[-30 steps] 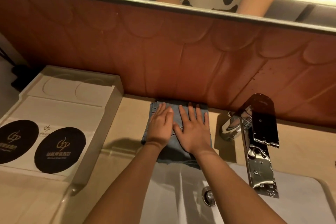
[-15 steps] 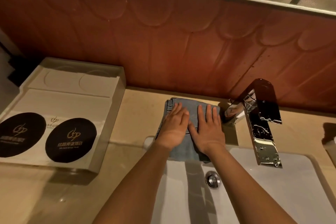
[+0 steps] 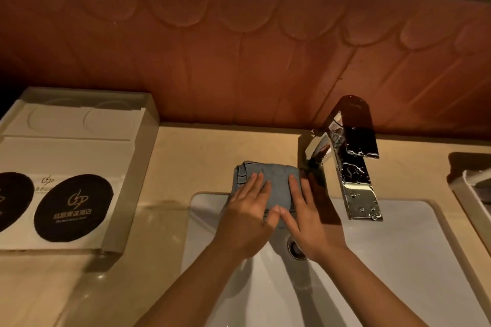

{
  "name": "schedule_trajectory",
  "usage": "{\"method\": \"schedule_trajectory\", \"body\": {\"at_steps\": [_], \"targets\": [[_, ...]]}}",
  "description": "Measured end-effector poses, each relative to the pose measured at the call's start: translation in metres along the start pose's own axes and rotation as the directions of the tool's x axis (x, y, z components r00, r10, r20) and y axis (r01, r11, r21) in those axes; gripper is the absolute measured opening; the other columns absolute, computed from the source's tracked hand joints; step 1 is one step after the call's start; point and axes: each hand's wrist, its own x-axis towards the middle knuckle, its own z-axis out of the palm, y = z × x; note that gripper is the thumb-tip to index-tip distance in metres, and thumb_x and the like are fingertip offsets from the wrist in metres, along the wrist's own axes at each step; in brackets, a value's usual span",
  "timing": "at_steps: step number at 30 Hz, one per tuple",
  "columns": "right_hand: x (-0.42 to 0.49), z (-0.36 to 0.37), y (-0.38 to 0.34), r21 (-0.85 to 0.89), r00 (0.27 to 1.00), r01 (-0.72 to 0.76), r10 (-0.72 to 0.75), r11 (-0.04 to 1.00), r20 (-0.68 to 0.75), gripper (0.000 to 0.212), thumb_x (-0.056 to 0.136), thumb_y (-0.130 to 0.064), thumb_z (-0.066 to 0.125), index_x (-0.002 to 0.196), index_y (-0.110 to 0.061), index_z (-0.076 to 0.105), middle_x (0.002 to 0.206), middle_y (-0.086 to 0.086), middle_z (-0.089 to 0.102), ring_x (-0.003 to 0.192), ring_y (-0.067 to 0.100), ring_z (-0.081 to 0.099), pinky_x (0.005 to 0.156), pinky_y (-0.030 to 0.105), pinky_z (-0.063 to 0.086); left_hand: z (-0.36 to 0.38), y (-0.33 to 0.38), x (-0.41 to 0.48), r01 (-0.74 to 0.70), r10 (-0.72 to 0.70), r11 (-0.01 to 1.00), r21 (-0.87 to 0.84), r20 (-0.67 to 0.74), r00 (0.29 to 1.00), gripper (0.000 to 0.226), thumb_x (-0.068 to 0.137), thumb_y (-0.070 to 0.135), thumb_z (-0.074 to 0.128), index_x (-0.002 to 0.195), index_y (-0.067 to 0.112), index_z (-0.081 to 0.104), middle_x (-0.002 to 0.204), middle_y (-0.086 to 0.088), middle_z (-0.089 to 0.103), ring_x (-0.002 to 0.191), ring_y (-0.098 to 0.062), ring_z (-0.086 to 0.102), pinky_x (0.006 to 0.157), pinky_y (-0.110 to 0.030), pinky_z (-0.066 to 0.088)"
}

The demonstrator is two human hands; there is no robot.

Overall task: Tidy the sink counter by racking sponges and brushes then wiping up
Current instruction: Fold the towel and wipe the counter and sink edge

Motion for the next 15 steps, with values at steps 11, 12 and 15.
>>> {"method": "schedule_trajectory", "body": {"at_steps": [11, 12, 15], "targets": [[-0.016, -0.073, 0.075, -0.27, 0.997, -0.052, 0.033, 0.962, -0.073, 0.067, 0.085, -0.047, 0.036, 0.14, -0.008, 0.037, 0.139, 0.016, 0.048, 0.126, 0.033, 0.049, 0.099, 0.046, 0.041, 0.051, 0.077, 0.019, -0.124, 0.126, 0.992, -0.035, 0.064, 0.99, 0.049, 0.082, 0.046, 0.044, 0.124, 0.023, 0.056, 0.127, -0.006, 0.061, 0.124, -0.023, 0.051, 0.106, -0.045, 0.041], [-0.016, -0.077, 0.085, -0.331, 0.999, -0.052, 0.047, 0.942, -0.026, 0.07, 0.09, -0.053, 0.021, 0.143, -0.007, 0.026, 0.145, 0.015, 0.038, 0.133, 0.031, 0.039, 0.106, 0.045, 0.032, 0.054, 0.084, 0.019, -0.114, 0.129, 0.98, -0.161, 0.085, 0.988, 0.046, 0.082, 0.046, 0.049, 0.123, 0.027, 0.053, 0.124, -0.003, 0.062, 0.122, -0.021, 0.05, 0.104, -0.042, 0.042], [-0.02, -0.088, 0.121, -0.374, 0.999, -0.047, 0.046, 0.926, -0.012, 0.087, 0.08, -0.066, -0.02, 0.144, -0.013, 0.006, 0.153, 0.007, 0.009, 0.142, 0.021, 0.006, 0.113, 0.033, 0.004, 0.09, 0.106, 0.034, -0.139, 0.158, 0.981, -0.138, 0.139, 0.978, 0.085, 0.082, 0.075, 0.028, 0.142, 0.015, 0.032, 0.152, -0.001, 0.031, 0.143, -0.017, 0.019, 0.116, -0.043, 0.02]]}}
